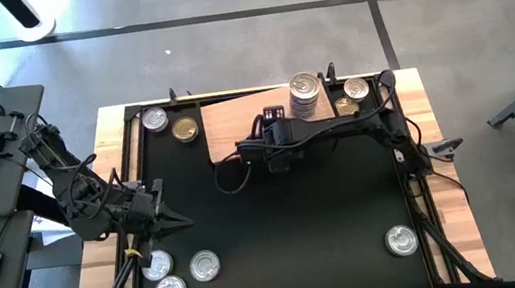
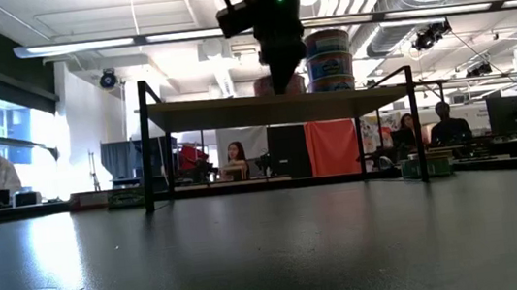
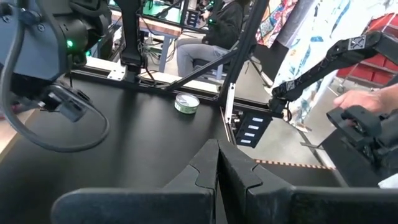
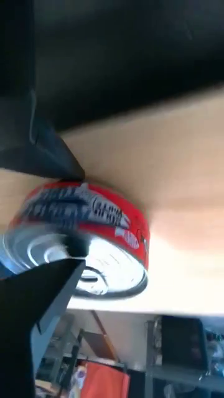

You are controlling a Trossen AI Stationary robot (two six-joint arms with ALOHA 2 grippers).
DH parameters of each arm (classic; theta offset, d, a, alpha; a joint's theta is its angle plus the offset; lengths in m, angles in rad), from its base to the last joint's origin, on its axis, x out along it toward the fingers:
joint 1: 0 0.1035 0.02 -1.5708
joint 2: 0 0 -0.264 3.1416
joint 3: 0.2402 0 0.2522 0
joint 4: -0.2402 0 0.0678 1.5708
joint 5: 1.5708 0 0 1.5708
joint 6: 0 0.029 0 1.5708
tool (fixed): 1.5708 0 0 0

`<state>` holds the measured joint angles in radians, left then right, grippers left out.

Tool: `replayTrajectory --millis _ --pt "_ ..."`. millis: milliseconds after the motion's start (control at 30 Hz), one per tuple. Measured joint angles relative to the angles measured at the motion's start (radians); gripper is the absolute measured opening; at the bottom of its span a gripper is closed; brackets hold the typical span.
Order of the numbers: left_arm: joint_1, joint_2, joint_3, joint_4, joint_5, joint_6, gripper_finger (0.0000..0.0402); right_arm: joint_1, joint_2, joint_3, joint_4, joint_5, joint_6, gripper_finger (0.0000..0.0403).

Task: Stack canned seafood by type on shelf
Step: Put the red tuna can on the shelf, then stack the red tuna can on top of the red tuna can on the shelf

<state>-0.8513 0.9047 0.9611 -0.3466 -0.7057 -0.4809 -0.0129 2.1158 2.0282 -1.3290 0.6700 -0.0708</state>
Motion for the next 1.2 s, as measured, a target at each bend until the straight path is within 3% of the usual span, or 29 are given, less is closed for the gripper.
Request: replayTrajectory --millis 167,300,967,1200 --pt "0.0 0.0 0.0 -0.001 -0.006 -0.005 0.0 0.0 0.0 0.0 0.0 0.028 -0.014 0.0294" --pt "0.0 0.0 0.0 -0.001 -0.013 0.012 0.0 -0.001 -0.001 0.013 -0.023 0.029 -0.018 0.0325" --pt "0.0 0.0 0.0 -0.009 -0.017 0.056 0.0 -0.068 -0.001 0.065 -0.017 0.081 0.027 0.033" --pt "-0.001 -0.003 0.001 -0.004 0.035 0.033 0.0 0.011 -0.038 0.065 -0.009 -0.01 -0.003 0.033"
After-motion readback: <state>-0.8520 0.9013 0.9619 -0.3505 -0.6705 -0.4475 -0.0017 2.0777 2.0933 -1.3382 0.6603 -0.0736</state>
